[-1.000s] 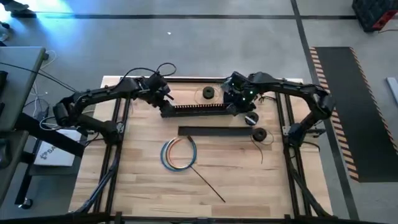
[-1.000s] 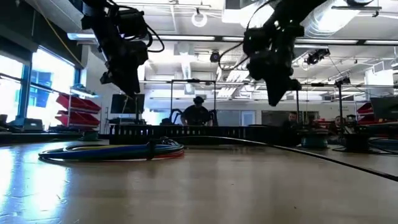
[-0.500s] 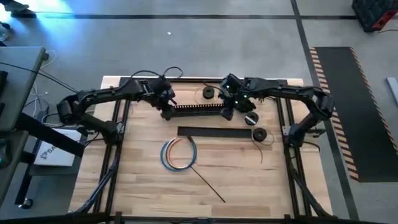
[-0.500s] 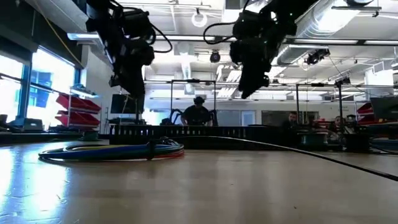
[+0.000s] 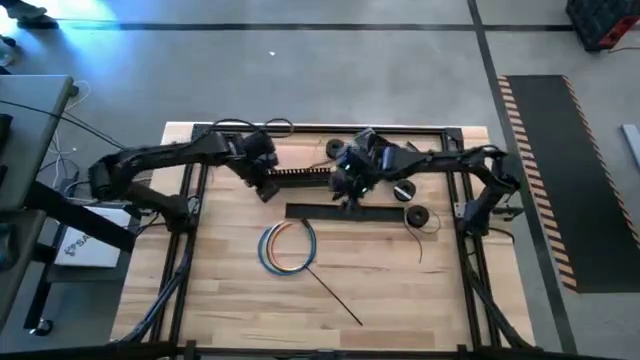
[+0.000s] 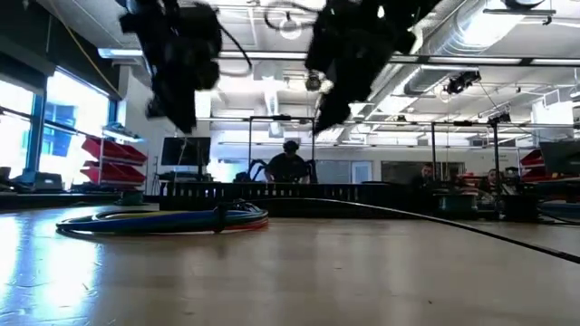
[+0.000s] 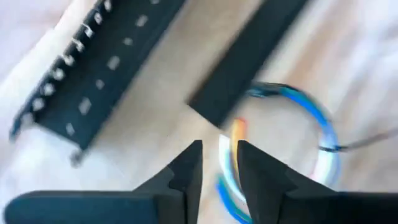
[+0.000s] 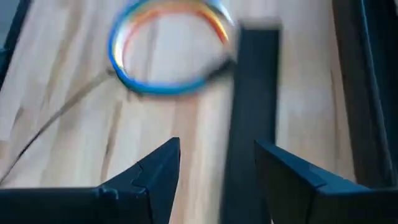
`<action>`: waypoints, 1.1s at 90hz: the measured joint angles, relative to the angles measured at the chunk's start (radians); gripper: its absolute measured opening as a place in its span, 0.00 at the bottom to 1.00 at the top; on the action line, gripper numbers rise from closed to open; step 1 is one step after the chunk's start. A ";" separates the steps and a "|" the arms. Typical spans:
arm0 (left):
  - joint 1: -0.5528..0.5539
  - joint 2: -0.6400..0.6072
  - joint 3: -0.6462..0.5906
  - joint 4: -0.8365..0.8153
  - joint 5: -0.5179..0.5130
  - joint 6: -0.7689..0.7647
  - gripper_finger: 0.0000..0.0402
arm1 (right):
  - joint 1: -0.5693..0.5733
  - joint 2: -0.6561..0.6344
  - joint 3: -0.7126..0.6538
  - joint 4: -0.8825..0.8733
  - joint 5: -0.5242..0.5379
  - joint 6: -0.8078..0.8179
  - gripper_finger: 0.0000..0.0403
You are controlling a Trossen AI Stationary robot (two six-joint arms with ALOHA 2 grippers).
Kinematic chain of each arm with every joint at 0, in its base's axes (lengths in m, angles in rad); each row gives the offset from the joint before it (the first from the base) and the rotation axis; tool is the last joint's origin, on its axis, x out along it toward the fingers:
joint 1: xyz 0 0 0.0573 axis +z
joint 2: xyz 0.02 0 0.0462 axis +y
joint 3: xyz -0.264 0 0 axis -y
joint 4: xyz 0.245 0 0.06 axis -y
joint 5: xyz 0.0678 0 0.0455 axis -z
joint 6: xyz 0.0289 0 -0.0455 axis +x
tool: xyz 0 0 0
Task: Ziptie cables
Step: Put the ziptied cables into the black cable duct
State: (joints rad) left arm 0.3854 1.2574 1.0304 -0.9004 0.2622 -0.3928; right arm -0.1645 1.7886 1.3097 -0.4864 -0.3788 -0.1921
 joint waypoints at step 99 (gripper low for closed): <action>-0.236 -0.315 -0.036 -0.030 -0.015 -0.127 0.13 | 0.188 0.604 0.583 -0.495 0.146 -0.420 0.20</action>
State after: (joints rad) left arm 0.1490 0.9424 0.9947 -0.9306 0.2471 -0.5202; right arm 0.0238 2.3926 1.8922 -0.9813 -0.2331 -0.6123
